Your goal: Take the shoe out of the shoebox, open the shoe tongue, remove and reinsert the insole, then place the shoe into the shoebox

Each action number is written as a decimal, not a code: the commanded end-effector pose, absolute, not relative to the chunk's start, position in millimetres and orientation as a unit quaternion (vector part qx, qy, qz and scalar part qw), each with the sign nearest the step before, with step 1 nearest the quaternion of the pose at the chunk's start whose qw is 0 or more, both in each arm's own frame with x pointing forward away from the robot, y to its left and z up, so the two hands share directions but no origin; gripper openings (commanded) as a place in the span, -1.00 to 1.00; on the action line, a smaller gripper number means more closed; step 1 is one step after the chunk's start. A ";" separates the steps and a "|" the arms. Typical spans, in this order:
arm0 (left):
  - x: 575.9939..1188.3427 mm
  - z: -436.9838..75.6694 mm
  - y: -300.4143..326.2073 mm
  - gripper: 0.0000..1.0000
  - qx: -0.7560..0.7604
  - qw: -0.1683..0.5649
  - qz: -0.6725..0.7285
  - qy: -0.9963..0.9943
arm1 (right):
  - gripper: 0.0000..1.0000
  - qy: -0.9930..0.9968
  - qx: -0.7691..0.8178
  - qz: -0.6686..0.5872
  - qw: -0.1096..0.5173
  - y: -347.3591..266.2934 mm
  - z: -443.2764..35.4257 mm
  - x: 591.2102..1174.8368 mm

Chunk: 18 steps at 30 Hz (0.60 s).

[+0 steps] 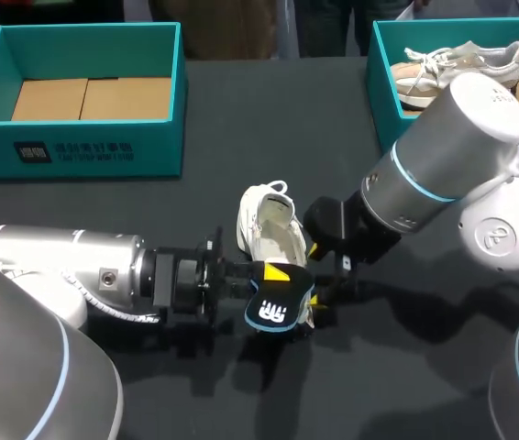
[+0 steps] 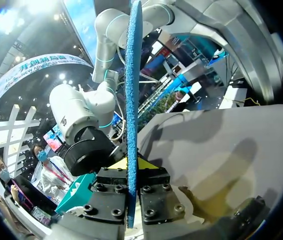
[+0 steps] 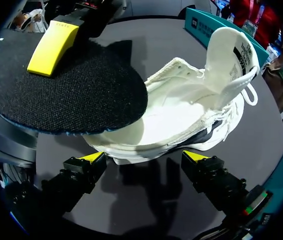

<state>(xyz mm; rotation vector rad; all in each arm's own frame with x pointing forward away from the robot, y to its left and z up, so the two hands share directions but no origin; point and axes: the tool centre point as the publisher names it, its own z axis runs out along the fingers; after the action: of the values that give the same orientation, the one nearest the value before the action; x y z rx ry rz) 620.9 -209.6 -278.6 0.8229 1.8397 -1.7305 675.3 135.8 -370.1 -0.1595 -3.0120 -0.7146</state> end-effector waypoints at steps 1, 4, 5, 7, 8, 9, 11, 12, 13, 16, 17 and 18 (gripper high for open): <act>620.4 -279.4 -209.1 -1.00 0.301 0.240 -0.632 0.673 | 1.00 -0.972 -0.049 -0.229 0.015 136.5 -368.3 670.1; 620.5 -279.6 -209.1 -1.00 0.301 0.240 -0.631 0.674 | 1.00 -0.973 -0.045 -0.226 0.017 136.9 -368.0 668.9; 620.6 -279.8 -209.2 -1.00 0.301 0.239 -0.631 0.674 | 1.00 -0.973 -0.044 -0.225 0.017 137.1 -368.2 668.5; 620.6 -280.1 -209.4 -1.00 0.301 0.238 -0.631 0.674 | 1.00 -0.973 -0.044 -0.225 0.018 136.6 -369.5 668.0; 620.5 -280.2 -209.5 -1.00 0.301 0.237 -0.631 0.674 | 1.00 -0.973 -0.044 -0.224 0.019 136.4 -370.0 667.8; 620.1 -280.2 -209.8 -1.00 0.302 0.235 -0.632 0.674 | 1.00 -0.974 -0.043 -0.224 0.019 136.2 -370.4 667.6; 618.4 -279.8 -209.9 -1.00 0.303 0.234 -0.633 0.673 | 1.00 -0.974 -0.039 -0.221 0.019 135.8 -370.7 667.6; 617.1 -279.9 -209.7 -1.00 0.304 0.233 -0.633 0.673 | 1.00 -0.974 -0.038 -0.221 0.019 135.7 -370.8 667.7; 616.4 -279.9 -209.6 -1.00 0.305 0.233 -0.633 0.673 | 1.00 -0.975 -0.034 -0.219 0.016 135.5 -370.9 667.9; 615.7 -279.0 -209.5 -1.00 0.307 0.232 -0.633 0.672 | 1.00 -0.976 -0.028 -0.218 0.011 136.2 -368.9 666.9; 615.7 -278.8 -209.5 -1.00 0.307 0.233 -0.633 0.672 | 1.00 -0.976 -0.024 -0.216 0.010 136.4 -368.4 666.5; 615.8 -278.7 -209.5 -1.00 0.307 0.233 -0.633 0.671 | 1.00 -0.976 -0.024 -0.216 0.010 136.5 -368.2 666.3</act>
<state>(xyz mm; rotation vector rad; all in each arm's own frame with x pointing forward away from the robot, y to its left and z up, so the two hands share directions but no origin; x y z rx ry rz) 616.6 -209.7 -278.9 0.8445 1.8444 -1.7406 668.5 135.5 -369.9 -0.0735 -3.0422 -0.6812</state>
